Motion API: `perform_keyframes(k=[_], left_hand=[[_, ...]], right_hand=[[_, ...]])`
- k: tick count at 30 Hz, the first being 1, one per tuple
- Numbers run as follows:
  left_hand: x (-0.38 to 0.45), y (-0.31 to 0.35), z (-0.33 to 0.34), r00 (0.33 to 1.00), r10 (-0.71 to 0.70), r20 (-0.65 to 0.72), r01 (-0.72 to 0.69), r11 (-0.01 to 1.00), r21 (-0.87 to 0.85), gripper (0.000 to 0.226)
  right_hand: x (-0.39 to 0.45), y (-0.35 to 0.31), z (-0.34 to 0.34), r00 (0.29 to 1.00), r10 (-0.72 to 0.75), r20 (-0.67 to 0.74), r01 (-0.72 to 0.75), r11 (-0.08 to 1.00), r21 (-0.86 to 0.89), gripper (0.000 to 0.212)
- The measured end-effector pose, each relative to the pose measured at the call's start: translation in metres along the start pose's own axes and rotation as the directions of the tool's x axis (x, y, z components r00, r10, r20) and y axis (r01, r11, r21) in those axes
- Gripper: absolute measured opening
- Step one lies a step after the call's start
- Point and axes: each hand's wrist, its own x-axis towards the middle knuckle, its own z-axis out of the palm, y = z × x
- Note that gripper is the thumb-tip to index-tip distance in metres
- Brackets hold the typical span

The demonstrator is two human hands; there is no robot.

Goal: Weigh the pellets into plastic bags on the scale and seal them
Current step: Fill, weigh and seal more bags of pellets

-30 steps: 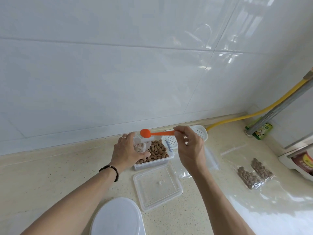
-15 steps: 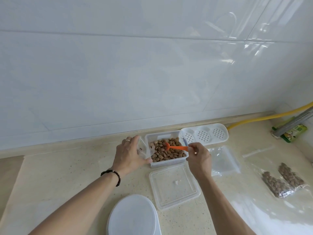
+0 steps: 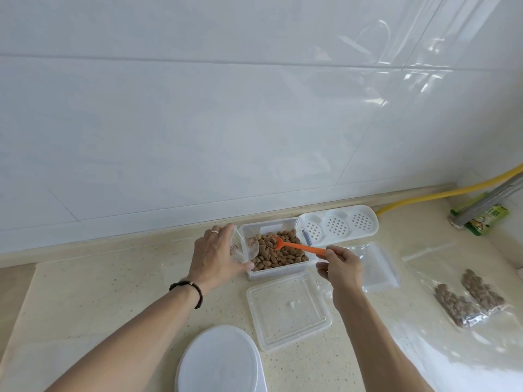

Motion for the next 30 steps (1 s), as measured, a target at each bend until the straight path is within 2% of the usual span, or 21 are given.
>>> perform_keyframes(k=[5,9,11,14,15,17,20,22,26,30], left_hand=[[0.006,0.01,0.001,1.0,0.004,-0.006,-0.004,0.998,0.059,0.088],[0.011,0.022,0.002,1.0,0.02,0.014,-0.021,0.998,0.052,0.084],[0.012,0.028,0.002,1.0,0.012,0.026,-0.012,1.0,0.013,0.08],[0.011,0.035,0.002,1.0,0.013,0.027,-0.012,0.999,-0.041,0.075],[0.01,0.036,0.002,1.0,0.016,0.024,-0.015,0.998,-0.057,0.076],[0.01,0.038,0.002,1.0,0.012,0.021,-0.01,0.996,-0.086,0.081],[0.01,0.036,0.003,1.0,-0.013,0.021,0.015,0.995,-0.103,0.095],[0.009,0.034,0.004,1.0,-0.02,0.013,0.021,0.993,-0.118,0.095],[0.006,0.028,0.002,1.0,-0.014,0.001,0.014,0.997,-0.074,0.092],[0.0,0.014,0.003,1.0,0.024,-0.014,-0.023,0.998,0.063,0.096]], right_hand=[[-0.009,-0.018,-0.012,0.999,-0.047,0.022,0.045,0.996,0.071,0.011],[-0.022,-0.042,-0.015,0.977,-0.198,0.08,0.196,0.98,0.032,0.011],[-0.031,-0.051,-0.013,0.928,-0.34,0.155,0.353,0.934,-0.063,0.012],[-0.044,-0.057,-0.007,0.763,-0.557,0.329,0.634,0.745,-0.208,0.015],[-0.047,-0.056,-0.005,0.715,-0.599,0.36,0.69,0.686,-0.23,0.017],[-0.051,-0.057,-0.004,0.676,-0.644,0.358,0.733,0.64,-0.232,0.021],[-0.053,-0.06,-0.007,0.675,-0.675,0.297,0.736,0.646,-0.204,0.029],[-0.05,-0.059,-0.01,0.691,-0.68,0.245,0.723,0.659,-0.208,0.026],[-0.031,-0.046,-0.009,0.762,-0.641,0.094,0.637,0.716,-0.283,0.017],[-0.013,-0.021,-0.005,0.847,-0.526,0.069,0.504,0.757,-0.416,0.012]])
